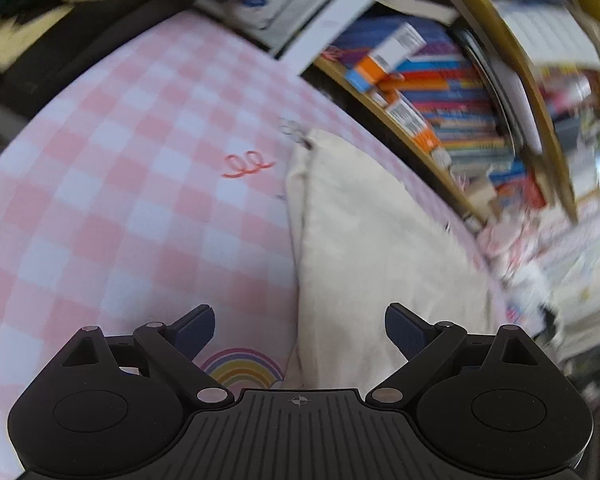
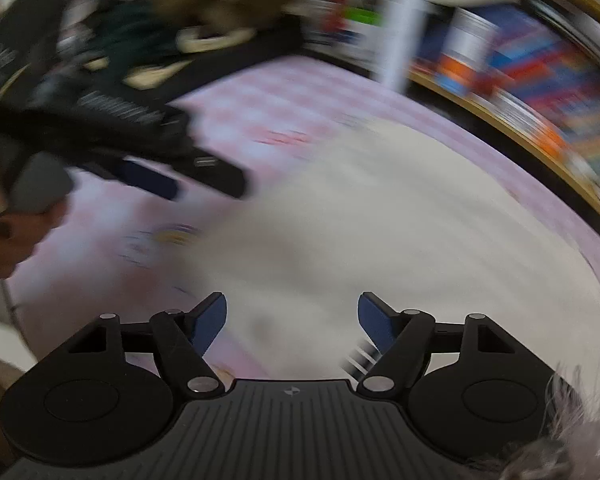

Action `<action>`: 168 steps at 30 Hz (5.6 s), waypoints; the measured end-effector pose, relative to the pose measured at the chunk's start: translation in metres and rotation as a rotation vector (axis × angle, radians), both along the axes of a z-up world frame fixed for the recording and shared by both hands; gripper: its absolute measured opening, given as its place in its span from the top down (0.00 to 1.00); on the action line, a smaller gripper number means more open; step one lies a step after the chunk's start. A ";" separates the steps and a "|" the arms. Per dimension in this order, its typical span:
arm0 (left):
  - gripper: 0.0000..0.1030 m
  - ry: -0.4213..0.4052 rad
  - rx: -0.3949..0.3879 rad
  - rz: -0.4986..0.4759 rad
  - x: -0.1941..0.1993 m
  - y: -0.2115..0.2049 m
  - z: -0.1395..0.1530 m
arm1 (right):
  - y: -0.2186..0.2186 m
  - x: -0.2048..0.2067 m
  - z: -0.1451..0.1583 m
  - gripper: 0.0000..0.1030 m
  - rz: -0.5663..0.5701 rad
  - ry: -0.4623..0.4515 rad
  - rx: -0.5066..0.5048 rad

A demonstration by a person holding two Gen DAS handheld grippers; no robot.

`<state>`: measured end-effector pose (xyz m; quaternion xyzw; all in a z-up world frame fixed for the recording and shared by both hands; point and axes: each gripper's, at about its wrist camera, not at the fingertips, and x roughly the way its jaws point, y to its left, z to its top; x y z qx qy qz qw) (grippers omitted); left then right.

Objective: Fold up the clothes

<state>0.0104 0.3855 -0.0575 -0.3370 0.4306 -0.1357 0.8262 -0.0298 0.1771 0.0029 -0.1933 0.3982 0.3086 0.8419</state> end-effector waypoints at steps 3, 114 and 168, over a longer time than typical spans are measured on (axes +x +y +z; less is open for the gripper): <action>0.09 0.030 -0.105 0.023 -0.001 0.010 -0.007 | 0.028 0.000 -0.004 0.39 0.111 0.004 -0.019; 0.90 -0.086 -0.162 -0.246 0.015 -0.078 0.006 | 0.070 0.218 -0.013 0.21 -0.215 0.242 -0.149; 0.90 -0.250 0.125 -0.470 -0.015 -0.379 0.070 | -0.320 0.183 0.067 0.93 -0.319 0.084 0.223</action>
